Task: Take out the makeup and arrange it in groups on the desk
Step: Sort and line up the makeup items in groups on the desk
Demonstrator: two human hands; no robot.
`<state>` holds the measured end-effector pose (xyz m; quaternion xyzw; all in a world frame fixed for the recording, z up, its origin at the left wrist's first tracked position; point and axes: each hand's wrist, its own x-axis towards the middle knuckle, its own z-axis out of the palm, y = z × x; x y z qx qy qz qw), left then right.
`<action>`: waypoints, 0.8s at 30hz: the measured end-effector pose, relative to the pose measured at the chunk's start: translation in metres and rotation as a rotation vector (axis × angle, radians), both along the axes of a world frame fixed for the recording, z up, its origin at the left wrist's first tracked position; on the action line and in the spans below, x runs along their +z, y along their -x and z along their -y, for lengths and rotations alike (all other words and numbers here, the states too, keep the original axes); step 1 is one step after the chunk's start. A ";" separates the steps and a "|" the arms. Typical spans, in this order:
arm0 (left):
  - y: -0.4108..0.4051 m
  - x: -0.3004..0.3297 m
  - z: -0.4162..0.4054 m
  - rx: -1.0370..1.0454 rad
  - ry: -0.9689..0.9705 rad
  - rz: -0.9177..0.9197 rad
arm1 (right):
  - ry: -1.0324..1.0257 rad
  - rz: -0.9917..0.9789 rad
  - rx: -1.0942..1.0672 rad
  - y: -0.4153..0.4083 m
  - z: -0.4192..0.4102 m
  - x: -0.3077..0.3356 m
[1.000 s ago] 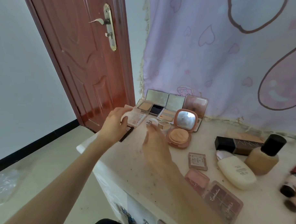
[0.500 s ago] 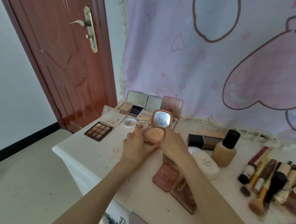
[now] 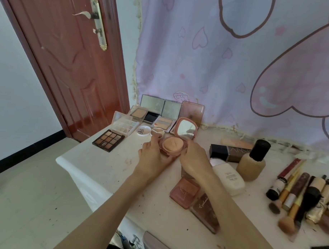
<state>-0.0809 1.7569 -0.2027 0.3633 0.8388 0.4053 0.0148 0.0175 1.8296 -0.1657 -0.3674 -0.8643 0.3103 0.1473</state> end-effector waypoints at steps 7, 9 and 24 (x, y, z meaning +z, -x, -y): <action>0.000 -0.001 0.006 -0.034 -0.019 -0.002 | -0.055 0.000 0.072 -0.017 0.006 0.003; -0.001 0.001 0.010 -0.061 -0.035 0.007 | -0.038 -0.090 0.109 -0.028 0.007 0.008; -0.021 0.008 0.055 -0.373 -0.026 -0.008 | -0.434 0.373 0.406 -0.058 -0.002 0.014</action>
